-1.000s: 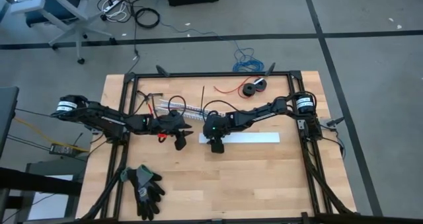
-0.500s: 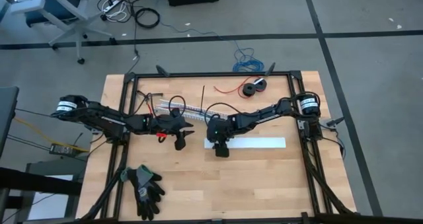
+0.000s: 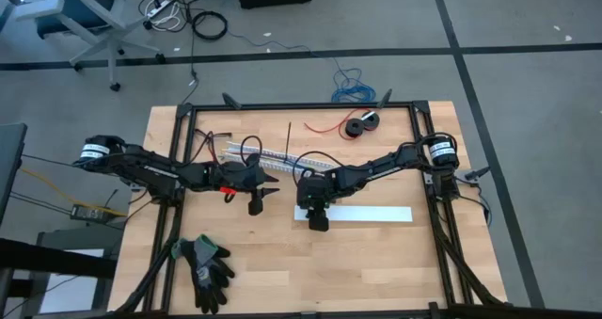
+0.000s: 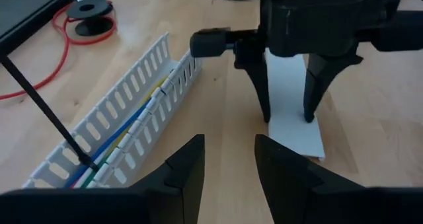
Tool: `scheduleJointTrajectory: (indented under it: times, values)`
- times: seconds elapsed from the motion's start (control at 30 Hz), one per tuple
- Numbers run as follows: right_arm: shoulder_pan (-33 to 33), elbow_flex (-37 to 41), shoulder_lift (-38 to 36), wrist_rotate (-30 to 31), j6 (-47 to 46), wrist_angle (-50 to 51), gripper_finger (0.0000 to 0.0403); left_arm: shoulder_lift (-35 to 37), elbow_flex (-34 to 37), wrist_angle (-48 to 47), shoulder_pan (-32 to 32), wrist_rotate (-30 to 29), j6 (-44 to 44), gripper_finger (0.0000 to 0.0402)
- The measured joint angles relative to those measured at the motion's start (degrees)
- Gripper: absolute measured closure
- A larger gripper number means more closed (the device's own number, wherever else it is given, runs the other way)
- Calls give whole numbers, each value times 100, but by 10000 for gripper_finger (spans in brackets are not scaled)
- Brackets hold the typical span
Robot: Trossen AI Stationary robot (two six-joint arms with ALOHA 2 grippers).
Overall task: Ziptie cables
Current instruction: Close the white cable duct cover
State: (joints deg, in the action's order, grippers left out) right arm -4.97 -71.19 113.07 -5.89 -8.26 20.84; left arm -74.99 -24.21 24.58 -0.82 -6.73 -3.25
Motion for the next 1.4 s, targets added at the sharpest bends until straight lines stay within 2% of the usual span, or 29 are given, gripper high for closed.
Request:
scheduleJointTrajectory:
  times: [0.3,0.47,0.67,0.8,1.1,1.33,1.4]
  values:
    - [0,6,-97,16,-87,21,233,-110,0,96,0,210,-149,258]
    - [2,6,-100,24,-122,9,233,-130,-2,437,0,-13,-32,259]
    - [4,5,-104,26,-208,0,233,-130,-4,367,7,66,-188,253]
    - [4,4,-104,26,-209,0,233,-135,-2,346,7,67,-274,225]
    - [4,2,-107,26,-216,-4,233,-135,-2,507,9,-131,-126,131]
    - [4,-1,-107,27,-319,-7,233,-158,-99,429,101,72,187,117]
    - [4,-3,-109,26,-363,-14,233,-298,-280,283,247,297,307,117]
